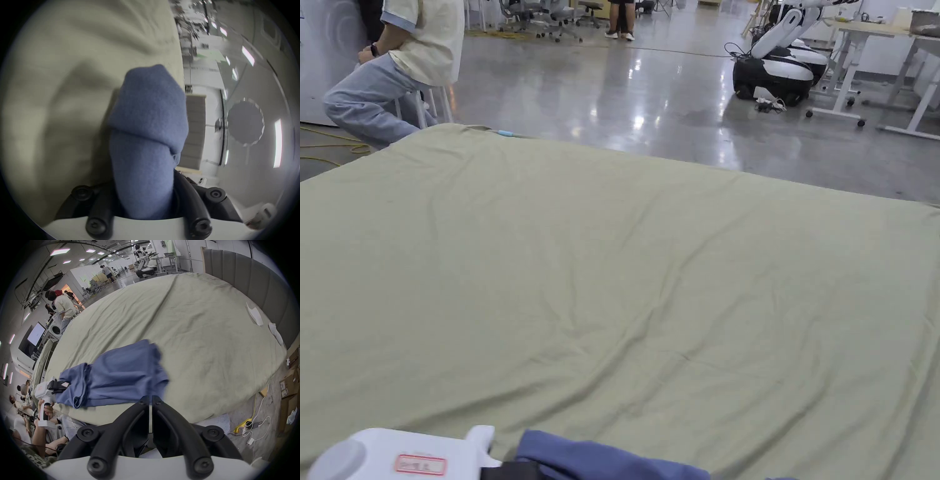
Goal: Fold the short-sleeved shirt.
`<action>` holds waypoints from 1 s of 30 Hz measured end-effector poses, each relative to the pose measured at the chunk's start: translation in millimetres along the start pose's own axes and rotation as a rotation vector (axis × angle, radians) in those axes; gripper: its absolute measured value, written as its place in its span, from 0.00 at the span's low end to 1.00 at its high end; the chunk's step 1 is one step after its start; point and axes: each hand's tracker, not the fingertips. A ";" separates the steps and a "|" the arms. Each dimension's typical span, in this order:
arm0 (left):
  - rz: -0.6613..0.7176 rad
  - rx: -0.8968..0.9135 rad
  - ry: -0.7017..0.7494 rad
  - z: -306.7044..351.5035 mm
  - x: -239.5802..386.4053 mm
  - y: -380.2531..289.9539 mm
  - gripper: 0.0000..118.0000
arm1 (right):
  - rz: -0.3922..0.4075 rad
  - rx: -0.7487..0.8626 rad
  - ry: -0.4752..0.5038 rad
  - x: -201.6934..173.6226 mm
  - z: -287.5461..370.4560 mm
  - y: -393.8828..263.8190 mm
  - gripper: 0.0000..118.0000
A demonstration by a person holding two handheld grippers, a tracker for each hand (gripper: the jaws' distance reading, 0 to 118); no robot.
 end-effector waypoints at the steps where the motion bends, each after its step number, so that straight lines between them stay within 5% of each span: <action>1: 0.012 0.028 0.000 13.4 -4.9 0.3 0.10 | -0.002 0.003 -0.001 -0.2 -0.1 0.7 0.04; 5: 0.028 0.159 0.003 74.5 -7.6 -4.0 0.10 | -0.003 0.015 -0.005 3.8 6.3 1.6 0.04; 12: -0.222 0.360 0.383 126.4 72.9 -28.1 0.10 | 0.051 0.039 -0.009 -5.1 7.8 0.7 0.04; 21: -0.368 0.127 0.218 -20.3 135.4 -51.2 0.10 | 0.023 0.020 0.050 5.4 7.9 -7.6 0.04; 27: -0.527 0.020 0.476 -125.4 142.7 -52.9 0.10 | -0.034 0.034 0.020 13.2 12.9 -10.5 0.04; 30: -0.530 0.044 0.507 -145.7 145.2 -62.1 0.27 | -0.065 0.035 0.005 14.3 13.6 -11.4 0.04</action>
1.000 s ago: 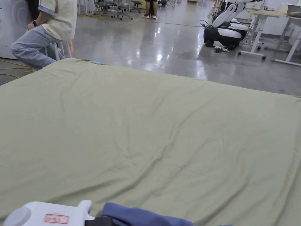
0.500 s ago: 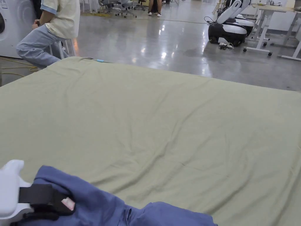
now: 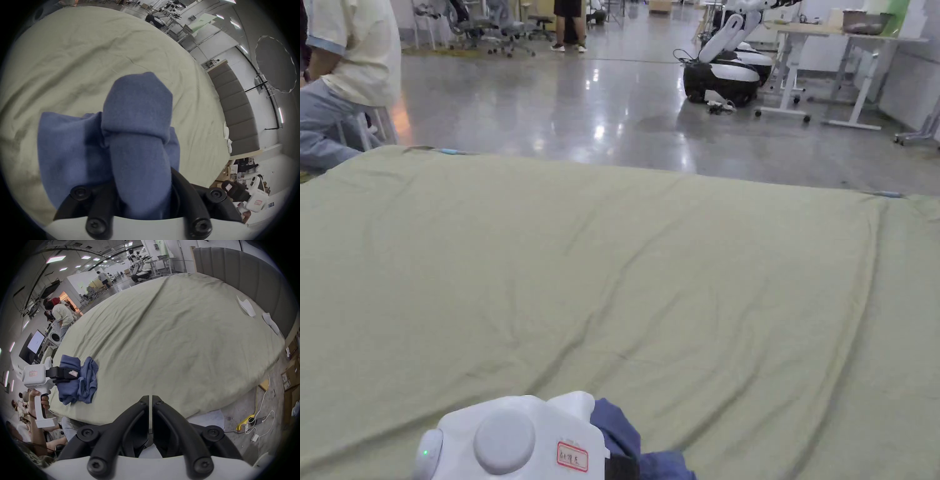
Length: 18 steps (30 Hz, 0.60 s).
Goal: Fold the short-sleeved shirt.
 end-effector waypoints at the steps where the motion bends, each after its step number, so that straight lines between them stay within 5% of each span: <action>1: 0.007 0.012 -0.020 2.6 2.5 -0.7 0.53 | -0.006 -0.003 -0.004 2.9 2.1 -2.9 0.04; 2: 0.025 0.026 -0.092 4.0 5.8 -1.4 0.77 | -0.010 -0.006 -0.007 3.1 1.6 -3.6 0.04; 3: 0.048 0.029 -0.169 4.8 7.0 -1.6 0.84 | -0.013 -0.009 -0.010 1.8 0.1 -3.3 0.04; 5: 0.128 0.009 -0.379 5.0 9.9 -2.9 0.85 | -0.014 -0.014 -0.013 8.6 -4.1 -3.9 0.04; 8: 0.185 -0.065 -0.512 7.0 11.9 1.2 0.84 | -0.015 -0.018 0.005 7.0 -6.3 -3.2 0.04; 9: 0.191 -0.091 -0.569 12.4 8.8 1.7 0.80 | -0.015 -0.019 0.012 7.5 -5.4 -4.0 0.04; 11: 0.189 -0.067 -0.599 29.1 4.9 0.8 0.58 | -0.007 -0.019 0.026 6.0 -3.5 -4.5 0.04; 13: 0.131 -0.019 -0.497 46.9 -6.3 1.3 0.22 | -0.003 -0.024 0.032 9.7 -4.4 -4.7 0.04; 16: 0.058 0.011 -0.260 46.4 -20.6 2.7 0.13 | -0.002 -0.030 0.026 13.6 -6.2 -4.7 0.04; 18: 0.077 -0.044 -0.239 20.1 -26.7 0.9 0.11 | -0.007 -0.038 0.029 12.5 -11.4 -5.5 0.04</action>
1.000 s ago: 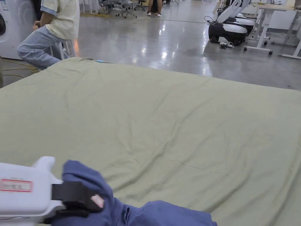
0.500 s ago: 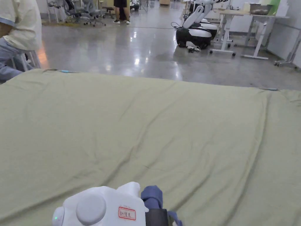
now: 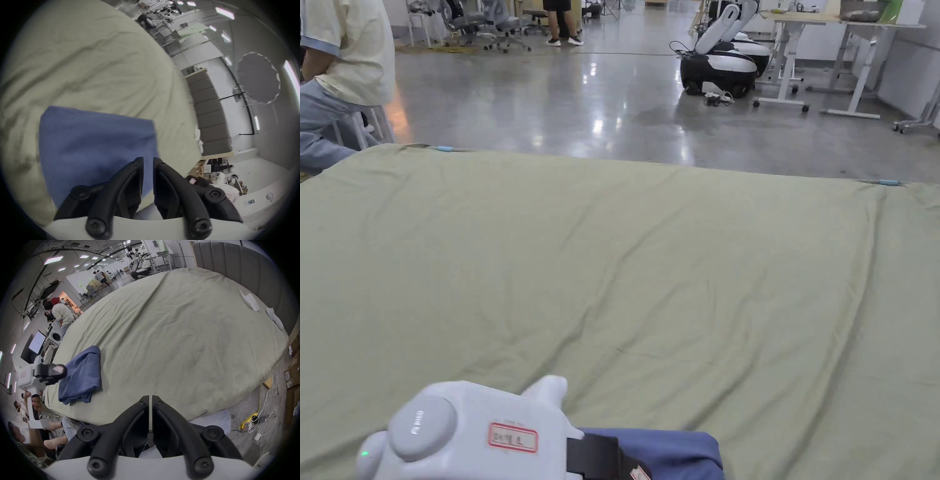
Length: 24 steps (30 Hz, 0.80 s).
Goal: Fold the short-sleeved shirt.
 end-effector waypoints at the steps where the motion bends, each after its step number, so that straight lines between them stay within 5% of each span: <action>1: 0.023 -0.038 -0.017 -14.7 -7.6 -0.4 0.07 | -0.003 -0.004 0.003 0.9 -0.6 -0.6 0.04; 4: 0.186 -0.096 -0.108 -62.3 -27.5 -13.3 0.02 | -0.002 -0.017 0.020 -0.7 -3.1 -2.2 0.04; 12: 0.057 -0.080 -0.164 -74.7 11.0 -20.8 0.02 | 0.052 -0.044 0.046 -8.0 -10.4 4.9 0.04; 17: 0.031 0.027 -0.454 17.8 7.9 -34.3 0.02 | 0.147 0.001 0.329 -54.3 -27.2 27.8 0.04; 20: 0.034 0.171 -0.380 78.0 -19.7 -41.3 0.02 | 0.161 -0.064 0.512 -85.3 -59.1 41.8 0.04; 24: 0.117 0.318 -0.208 123.0 -59.7 -51.0 0.02 | 0.153 -0.210 0.512 -108.8 -104.1 44.2 0.03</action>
